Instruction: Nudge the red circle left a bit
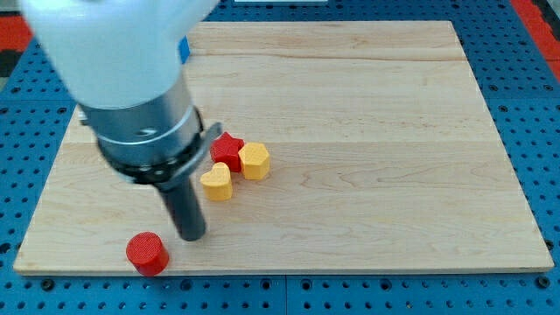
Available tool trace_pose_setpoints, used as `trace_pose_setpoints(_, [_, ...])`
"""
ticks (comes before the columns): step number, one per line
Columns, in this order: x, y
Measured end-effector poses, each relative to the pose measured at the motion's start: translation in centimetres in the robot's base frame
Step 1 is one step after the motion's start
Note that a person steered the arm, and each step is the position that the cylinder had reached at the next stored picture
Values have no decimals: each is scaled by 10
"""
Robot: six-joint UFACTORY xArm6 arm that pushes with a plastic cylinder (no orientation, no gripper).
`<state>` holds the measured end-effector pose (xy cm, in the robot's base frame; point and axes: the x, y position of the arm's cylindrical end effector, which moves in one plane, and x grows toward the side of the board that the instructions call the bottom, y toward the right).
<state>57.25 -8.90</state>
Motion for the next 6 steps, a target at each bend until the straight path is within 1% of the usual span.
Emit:
trace_pose_setpoints(1, [35, 24])
trace_pose_setpoints(2, [46, 14])
trace_pose_setpoints(3, [23, -4])
trace_pose_setpoints(4, [20, -30])
trace_pose_setpoints(5, [19, -37])
trace_pose_setpoints(6, [14, -31])
